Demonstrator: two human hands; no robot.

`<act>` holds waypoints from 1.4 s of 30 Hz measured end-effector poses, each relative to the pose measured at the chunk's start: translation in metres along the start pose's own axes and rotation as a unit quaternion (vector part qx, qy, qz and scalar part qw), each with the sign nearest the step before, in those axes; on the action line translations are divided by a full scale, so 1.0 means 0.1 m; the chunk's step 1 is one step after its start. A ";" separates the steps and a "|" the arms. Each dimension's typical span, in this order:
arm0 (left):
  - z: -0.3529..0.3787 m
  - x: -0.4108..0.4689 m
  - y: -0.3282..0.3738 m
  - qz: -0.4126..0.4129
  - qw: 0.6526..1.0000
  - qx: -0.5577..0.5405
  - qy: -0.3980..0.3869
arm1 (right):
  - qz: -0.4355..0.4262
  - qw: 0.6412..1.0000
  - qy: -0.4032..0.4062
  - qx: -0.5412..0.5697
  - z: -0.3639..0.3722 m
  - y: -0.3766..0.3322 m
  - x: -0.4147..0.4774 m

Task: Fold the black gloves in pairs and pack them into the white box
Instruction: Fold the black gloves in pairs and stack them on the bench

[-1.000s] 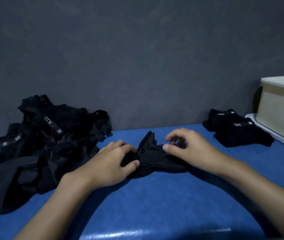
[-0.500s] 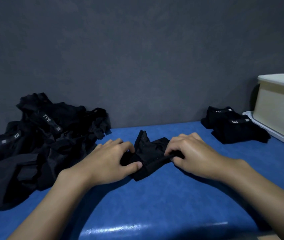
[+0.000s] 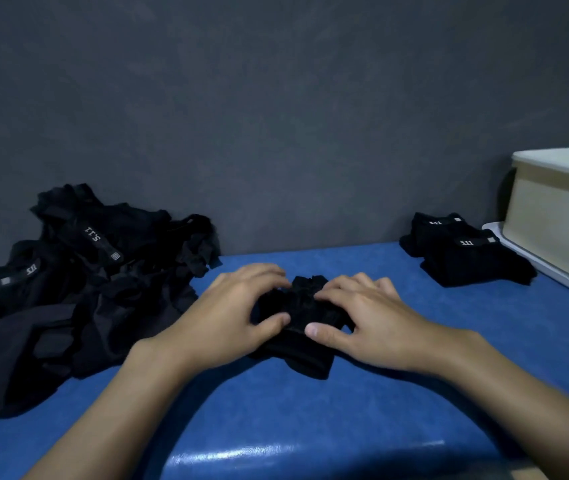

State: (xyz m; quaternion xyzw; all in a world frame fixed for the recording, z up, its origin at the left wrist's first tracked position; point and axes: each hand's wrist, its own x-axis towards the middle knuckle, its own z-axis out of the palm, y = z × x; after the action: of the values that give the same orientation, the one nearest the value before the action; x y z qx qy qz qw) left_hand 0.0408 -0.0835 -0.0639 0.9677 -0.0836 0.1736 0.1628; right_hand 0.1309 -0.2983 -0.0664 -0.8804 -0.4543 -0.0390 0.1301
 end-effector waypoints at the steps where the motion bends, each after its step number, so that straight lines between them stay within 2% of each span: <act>1: 0.02 -0.01 0.01 -0.008 0.999 0.014 -0.032 | 0.006 1.000 -0.014 -0.002 0.00 -0.01 0.00; 4: 0.03 -0.03 0.03 -0.044 0.988 0.108 -0.099 | 0.041 0.997 -0.069 0.002 0.00 0.03 0.00; 6: 0.01 -0.03 0.06 -0.062 0.979 0.155 -0.113 | 0.068 0.993 -0.093 0.000 0.01 0.07 0.00; 10: 0.01 -0.05 0.09 -0.072 0.975 0.192 -0.086 | 0.026 1.000 0.009 0.000 0.03 0.03 -0.01; 12: 0.01 -0.05 0.09 -0.078 0.974 0.200 -0.074 | 0.007 0.999 0.026 0.023 0.03 -0.02 -0.02; 16: 0.03 -0.03 0.05 -0.050 0.984 0.157 -0.064 | 0.018 0.999 -0.035 0.034 0.09 0.03 -0.02; 18: 0.04 -0.01 0.03 -0.034 0.986 0.138 -0.086 | 0.022 0.997 -0.055 0.040 0.09 0.07 0.00; 21: 0.07 -0.01 -0.01 -0.051 0.984 0.125 -0.116 | 0.030 0.995 -0.086 0.041 0.07 0.12 0.03; 25: 0.12 -0.01 0.01 -0.069 0.982 0.139 -0.111 | 0.043 0.992 -0.119 0.027 0.03 0.18 0.04; 28: 0.19 0.01 0.05 -0.086 0.979 0.150 -0.104 | 0.061 0.993 -0.099 0.031 0.04 0.25 0.06; 32: 0.20 0.03 0.05 -0.094 0.981 0.133 -0.106 | 0.051 0.995 -0.011 0.086 0.06 0.22 0.11; 36: 0.13 -0.01 -0.01 -0.099 0.983 0.100 -0.121 | 0.031 0.995 -0.058 0.073 0.08 0.22 0.09; 42: 0.09 -0.01 -0.06 -0.129 0.967 0.119 -0.183 | 0.038 0.994 -0.095 0.041 0.08 0.25 0.08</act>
State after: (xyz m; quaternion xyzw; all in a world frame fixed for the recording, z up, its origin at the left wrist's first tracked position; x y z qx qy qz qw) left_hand 0.0434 -0.0806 -0.0739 0.9980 0.0350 -0.0205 0.0492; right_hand 0.1555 -0.3040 -0.0775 -0.8909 -0.4317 0.0682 0.1237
